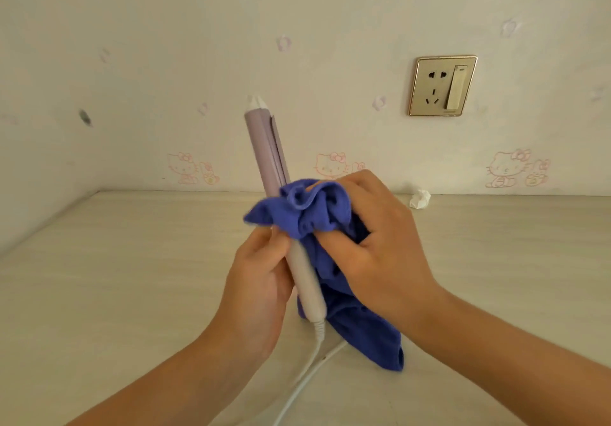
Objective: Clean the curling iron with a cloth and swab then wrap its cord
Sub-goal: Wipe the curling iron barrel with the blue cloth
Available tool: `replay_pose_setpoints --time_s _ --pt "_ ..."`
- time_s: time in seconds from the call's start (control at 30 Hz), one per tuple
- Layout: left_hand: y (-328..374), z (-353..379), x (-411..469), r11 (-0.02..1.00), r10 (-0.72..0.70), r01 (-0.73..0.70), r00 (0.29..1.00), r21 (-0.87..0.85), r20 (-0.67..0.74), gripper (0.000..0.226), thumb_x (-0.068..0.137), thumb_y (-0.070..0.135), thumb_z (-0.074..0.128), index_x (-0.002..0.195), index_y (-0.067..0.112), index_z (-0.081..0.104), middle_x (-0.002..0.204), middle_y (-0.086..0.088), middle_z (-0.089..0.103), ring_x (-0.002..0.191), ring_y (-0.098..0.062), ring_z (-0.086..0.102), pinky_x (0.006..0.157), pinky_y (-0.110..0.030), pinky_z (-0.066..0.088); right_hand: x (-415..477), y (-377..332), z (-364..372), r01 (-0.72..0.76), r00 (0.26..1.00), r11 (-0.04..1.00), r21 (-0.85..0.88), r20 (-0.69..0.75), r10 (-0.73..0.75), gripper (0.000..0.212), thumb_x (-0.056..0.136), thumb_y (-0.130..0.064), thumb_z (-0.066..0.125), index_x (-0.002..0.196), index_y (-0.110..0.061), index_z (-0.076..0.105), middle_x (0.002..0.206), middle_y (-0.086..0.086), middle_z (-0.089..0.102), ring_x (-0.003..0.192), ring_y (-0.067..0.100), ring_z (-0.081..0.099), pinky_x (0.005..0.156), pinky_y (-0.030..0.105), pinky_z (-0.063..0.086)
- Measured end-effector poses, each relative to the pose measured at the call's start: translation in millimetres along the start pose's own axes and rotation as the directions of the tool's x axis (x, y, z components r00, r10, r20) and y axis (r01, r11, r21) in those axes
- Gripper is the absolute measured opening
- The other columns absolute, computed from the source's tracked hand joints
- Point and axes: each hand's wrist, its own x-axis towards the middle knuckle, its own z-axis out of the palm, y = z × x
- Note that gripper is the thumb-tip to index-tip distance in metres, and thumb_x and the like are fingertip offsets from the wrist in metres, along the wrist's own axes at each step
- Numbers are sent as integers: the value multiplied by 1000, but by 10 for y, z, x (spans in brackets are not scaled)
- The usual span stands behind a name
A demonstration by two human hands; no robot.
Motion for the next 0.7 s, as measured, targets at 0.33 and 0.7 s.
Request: replay_pose_setpoints --time_s 0.33,0.7 --pt "280 -63 93 996 -40 20 973 -90 -226 55 103 44 46 72 17 83 88 -5 79 86 -20 75 78 -36 61 -200 12 136 78 929 997 -11 363 -69 28 84 -12 68 111 -22 73 112 -11 59 99 14 61 82 43 51" --pt "128 32 43 991 -115 128 946 23 -303 56 107 8 39 59 -1 66 63 -19 58 52 -15 63 46 -14 50 -132 34 52 62 976 998 19 207 -64 36 85 -6 66 115 -25 73 111 -12 59 97 17 62 81 41 52"
